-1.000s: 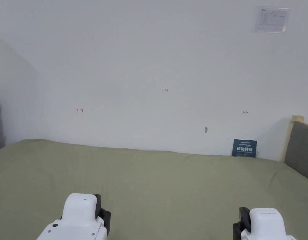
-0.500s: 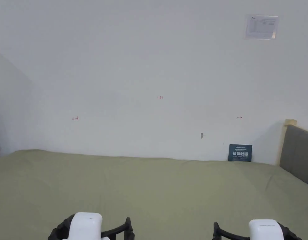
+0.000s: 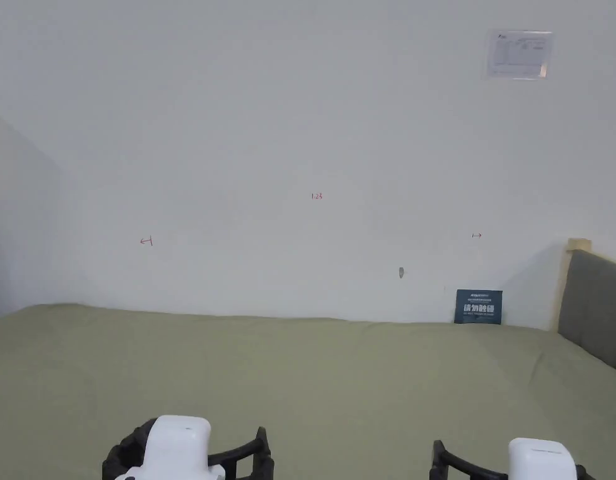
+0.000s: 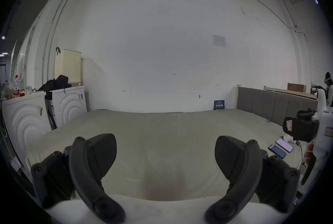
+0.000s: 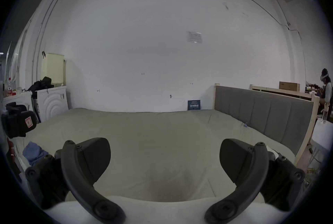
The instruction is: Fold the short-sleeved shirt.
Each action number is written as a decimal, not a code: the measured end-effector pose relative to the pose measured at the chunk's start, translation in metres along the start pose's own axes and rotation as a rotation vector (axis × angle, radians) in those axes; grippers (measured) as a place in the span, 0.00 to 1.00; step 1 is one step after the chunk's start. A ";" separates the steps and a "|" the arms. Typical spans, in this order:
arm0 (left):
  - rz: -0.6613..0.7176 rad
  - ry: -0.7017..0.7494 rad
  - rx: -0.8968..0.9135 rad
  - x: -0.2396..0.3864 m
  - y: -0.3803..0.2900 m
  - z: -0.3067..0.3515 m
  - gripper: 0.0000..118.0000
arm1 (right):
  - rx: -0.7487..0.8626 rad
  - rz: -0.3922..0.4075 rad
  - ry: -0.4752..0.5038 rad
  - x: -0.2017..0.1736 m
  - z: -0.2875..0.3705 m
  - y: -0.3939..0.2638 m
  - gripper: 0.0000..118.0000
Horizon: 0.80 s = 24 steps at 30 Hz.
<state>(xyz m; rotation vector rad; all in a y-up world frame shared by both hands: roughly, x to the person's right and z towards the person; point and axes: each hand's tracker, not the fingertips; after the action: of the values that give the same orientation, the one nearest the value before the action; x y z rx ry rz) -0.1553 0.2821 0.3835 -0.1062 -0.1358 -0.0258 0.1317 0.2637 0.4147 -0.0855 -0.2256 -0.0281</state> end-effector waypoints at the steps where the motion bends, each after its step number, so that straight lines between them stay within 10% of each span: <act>1: -0.005 0.004 0.004 -0.001 0.002 -0.001 0.97 | 0.001 -0.001 0.009 0.000 -0.001 0.000 0.99; 24: 0.009 0.032 -0.023 -0.008 0.004 -0.004 0.97 | 0.003 0.044 0.036 -0.012 -0.003 0.007 1.00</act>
<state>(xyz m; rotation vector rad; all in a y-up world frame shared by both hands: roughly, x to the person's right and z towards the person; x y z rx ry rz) -0.1624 0.2862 0.3780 -0.1297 -0.1032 -0.0200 0.1207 0.2707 0.4082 -0.0871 -0.1876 0.0149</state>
